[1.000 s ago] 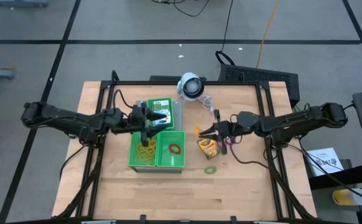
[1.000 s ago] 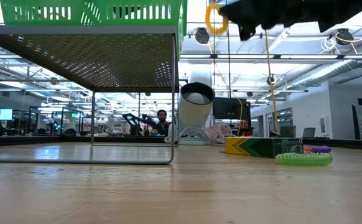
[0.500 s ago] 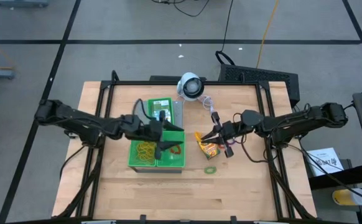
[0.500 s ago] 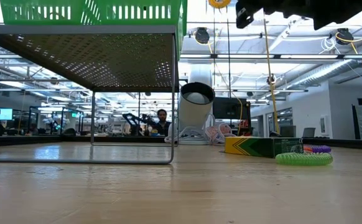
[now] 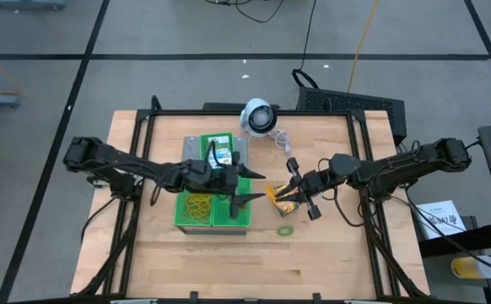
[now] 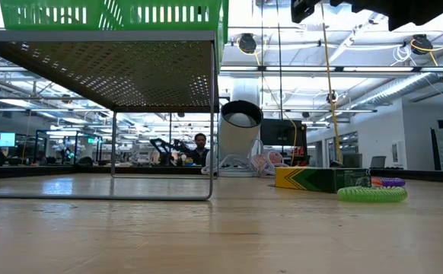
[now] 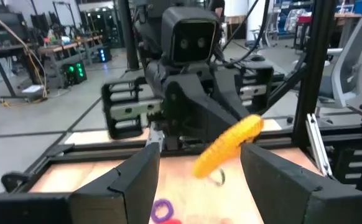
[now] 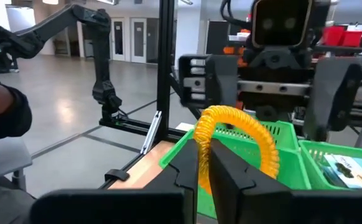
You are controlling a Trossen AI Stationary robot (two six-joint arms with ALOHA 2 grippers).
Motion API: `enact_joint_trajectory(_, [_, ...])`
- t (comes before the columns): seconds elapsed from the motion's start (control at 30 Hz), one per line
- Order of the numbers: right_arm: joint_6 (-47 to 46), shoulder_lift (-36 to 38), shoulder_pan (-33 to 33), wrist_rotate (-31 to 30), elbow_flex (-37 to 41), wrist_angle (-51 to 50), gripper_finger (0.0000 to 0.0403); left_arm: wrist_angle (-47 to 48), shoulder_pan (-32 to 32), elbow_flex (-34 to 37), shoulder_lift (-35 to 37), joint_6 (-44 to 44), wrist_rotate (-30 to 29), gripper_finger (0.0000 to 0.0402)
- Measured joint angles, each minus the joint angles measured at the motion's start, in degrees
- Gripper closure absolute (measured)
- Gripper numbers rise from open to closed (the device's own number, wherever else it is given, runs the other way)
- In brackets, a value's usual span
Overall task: Pick & Place Office Desk Supplies
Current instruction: Put the yellow spring keychain into the bottom right basket on the shelf
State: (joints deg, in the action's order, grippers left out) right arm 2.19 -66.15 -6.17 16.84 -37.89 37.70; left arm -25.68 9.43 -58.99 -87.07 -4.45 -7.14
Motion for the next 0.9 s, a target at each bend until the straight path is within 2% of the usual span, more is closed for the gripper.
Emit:
enact_joint_trajectory(0.33, [0.02,-0.42,0.0,0.0,-0.04,0.89,0.039,-0.04,0.07,-4.06,-4.98,-2.01,-0.37,0.0167])
enact_joint_trajectory(0.57, [0.02,-0.37,0.0,0.18,-0.04,0.32,0.039,0.49,0.05,-4.5,-5.11,-2.97,-0.61,0.0176])
enact_joint_trajectory(0.67, [0.27,-0.38,0.07,-0.05,-0.07,-0.2,0.039,0.52,0.07,-4.5,-4.72,-2.95,-0.38,0.0206])
enact_joint_trajectory(0.9, [0.64,-0.44,0.07,-0.13,-0.07,-1.07,0.039,1.51,0.69,-4.61,-3.17,-2.83,-0.37,0.0318])
